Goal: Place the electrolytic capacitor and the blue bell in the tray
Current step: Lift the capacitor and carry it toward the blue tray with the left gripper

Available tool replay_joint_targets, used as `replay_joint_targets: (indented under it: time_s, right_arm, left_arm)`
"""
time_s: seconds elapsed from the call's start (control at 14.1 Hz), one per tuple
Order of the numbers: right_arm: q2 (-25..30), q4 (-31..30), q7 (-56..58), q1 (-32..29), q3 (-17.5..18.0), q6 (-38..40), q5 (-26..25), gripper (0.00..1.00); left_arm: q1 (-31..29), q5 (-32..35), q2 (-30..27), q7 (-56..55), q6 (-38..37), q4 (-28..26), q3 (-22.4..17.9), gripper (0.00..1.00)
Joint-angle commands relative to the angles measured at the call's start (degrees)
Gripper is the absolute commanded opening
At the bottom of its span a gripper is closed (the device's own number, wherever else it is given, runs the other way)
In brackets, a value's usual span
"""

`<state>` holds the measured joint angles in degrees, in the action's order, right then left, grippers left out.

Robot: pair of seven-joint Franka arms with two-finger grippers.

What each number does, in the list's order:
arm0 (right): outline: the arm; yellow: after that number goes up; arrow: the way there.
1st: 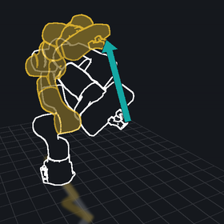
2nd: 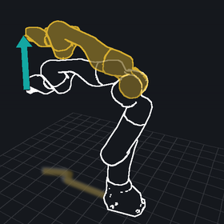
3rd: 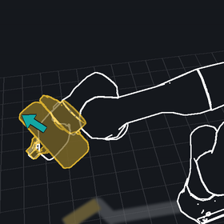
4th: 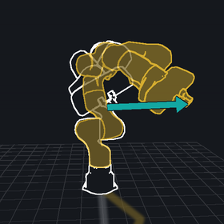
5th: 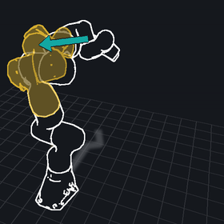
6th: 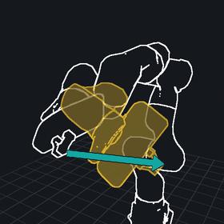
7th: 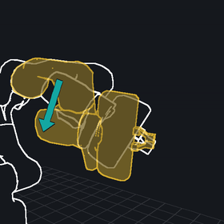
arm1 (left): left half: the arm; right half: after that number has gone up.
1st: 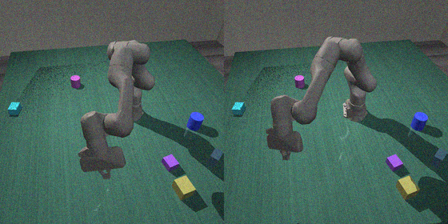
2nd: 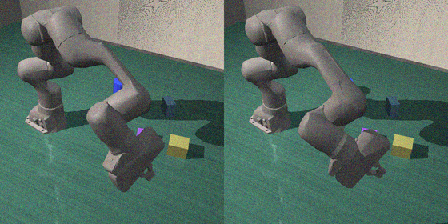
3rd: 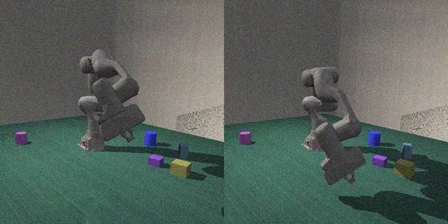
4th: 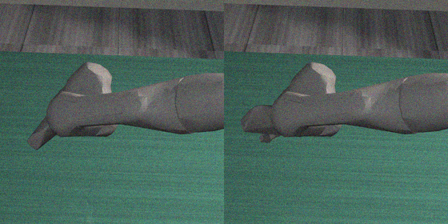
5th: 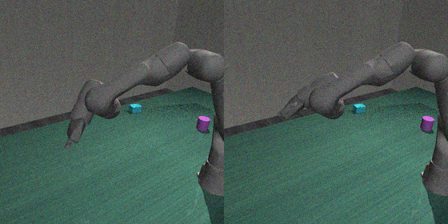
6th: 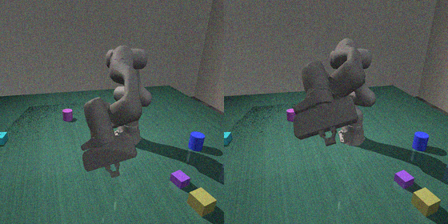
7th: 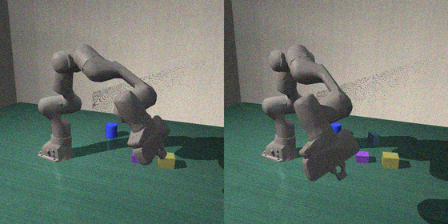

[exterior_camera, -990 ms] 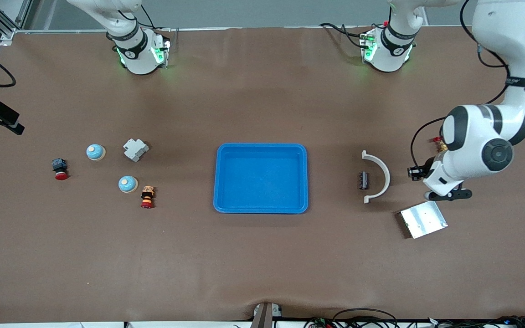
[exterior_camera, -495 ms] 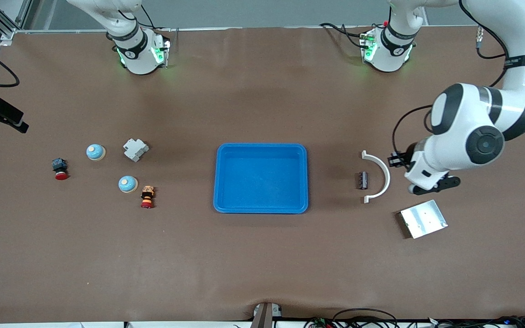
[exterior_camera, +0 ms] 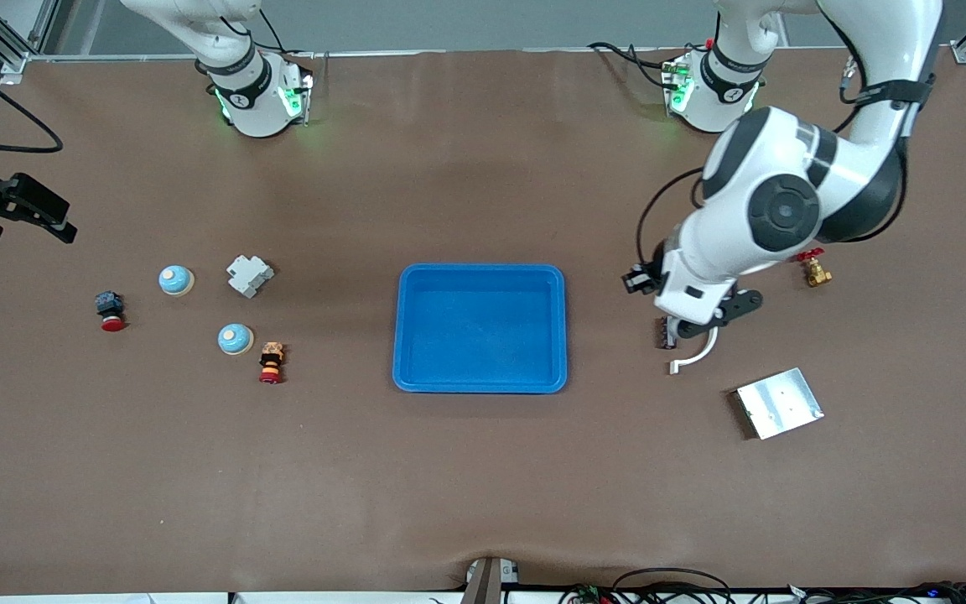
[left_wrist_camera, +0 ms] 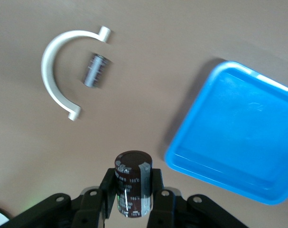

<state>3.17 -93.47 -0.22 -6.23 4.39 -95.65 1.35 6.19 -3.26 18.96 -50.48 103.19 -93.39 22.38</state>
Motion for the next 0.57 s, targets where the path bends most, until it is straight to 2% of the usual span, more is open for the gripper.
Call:
replay_joint_targets:
  time_s: [0.0,0.49]
  right_arm:
    - [0.88,-0.39,0.84,-0.01,-0.26,0.12,0.41,1.00]
    - [0.97,-1.97,1.02,-0.54,-0.87,-0.05,0.59,1.00]
  left_arm:
    - [3.82,-0.61,3.71,-4.97,-0.89,4.09,0.04,0.10]
    - [10.94,-0.08,10.13,-11.48,6.31,8.04,-0.05,0.10]
